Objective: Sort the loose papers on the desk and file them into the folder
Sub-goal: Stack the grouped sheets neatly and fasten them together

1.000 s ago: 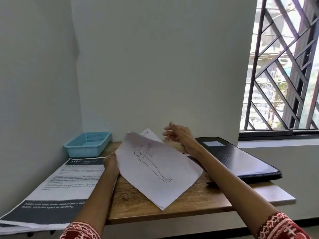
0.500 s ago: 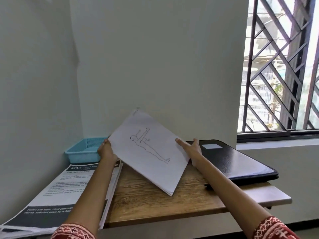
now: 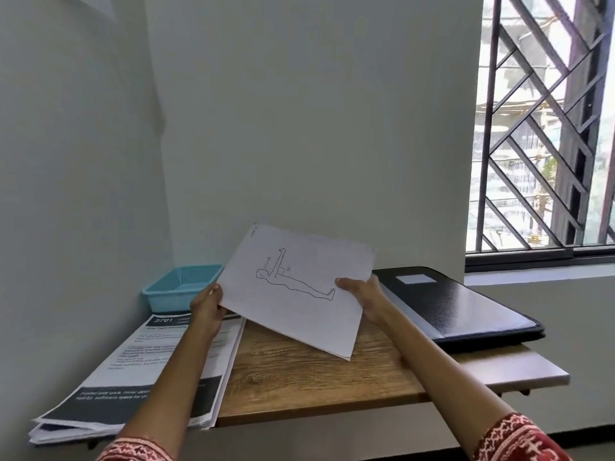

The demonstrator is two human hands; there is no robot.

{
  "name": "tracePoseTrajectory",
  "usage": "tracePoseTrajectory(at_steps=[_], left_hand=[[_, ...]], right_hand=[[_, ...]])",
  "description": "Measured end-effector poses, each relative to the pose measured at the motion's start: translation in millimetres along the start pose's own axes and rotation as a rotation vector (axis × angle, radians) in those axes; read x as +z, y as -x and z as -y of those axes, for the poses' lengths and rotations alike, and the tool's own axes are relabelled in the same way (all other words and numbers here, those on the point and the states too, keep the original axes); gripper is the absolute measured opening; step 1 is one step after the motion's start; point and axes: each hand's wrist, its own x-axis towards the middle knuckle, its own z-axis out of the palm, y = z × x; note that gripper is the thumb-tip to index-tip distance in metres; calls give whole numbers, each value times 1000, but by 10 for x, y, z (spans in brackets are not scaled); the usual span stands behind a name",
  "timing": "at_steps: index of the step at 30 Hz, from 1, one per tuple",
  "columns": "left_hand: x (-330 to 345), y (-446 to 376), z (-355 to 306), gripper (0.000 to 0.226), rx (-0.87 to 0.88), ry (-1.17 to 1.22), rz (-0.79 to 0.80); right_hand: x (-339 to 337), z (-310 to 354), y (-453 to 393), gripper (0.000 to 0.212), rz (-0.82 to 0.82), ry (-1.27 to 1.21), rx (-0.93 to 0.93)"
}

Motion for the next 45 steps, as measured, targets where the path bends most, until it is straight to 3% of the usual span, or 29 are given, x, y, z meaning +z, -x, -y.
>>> tracePoseTrajectory(at_steps=[3,6,11,17,29,33,36,38,41,45], left_hand=[[-153,-54,-58,51,-62,-338,265],[-104,-15,-191,47,-88,-598,416],[161,70,-177,28,-16,-552,430],[53,32,150,59,141,-610,281],[-43,54,394,51,28,-553,330],[74,-131,315,51,90,-585,249],[169,-357,287,58,93,-513,102],[223,-517,329,60,53,-399,-47],[276,-587,462,54,31,-275,-161],[274,-587,668,48,7,-234,-157]], right_hand=[[-108,179,2,58,28,126,-110],[-195,266,-50,55,33,200,-124],[-203,203,-48,66,-7,260,-76],[-198,64,137,35,-9,303,-66],[-56,-6,184,19,-37,236,-81],[8,85,12,8,-51,267,-159],[-42,103,-283,13,-305,373,-289],[-116,36,-435,24,-380,456,-285],[-192,-215,-587,41,-244,743,-153],[-214,-506,-698,60,-21,1221,-14]])
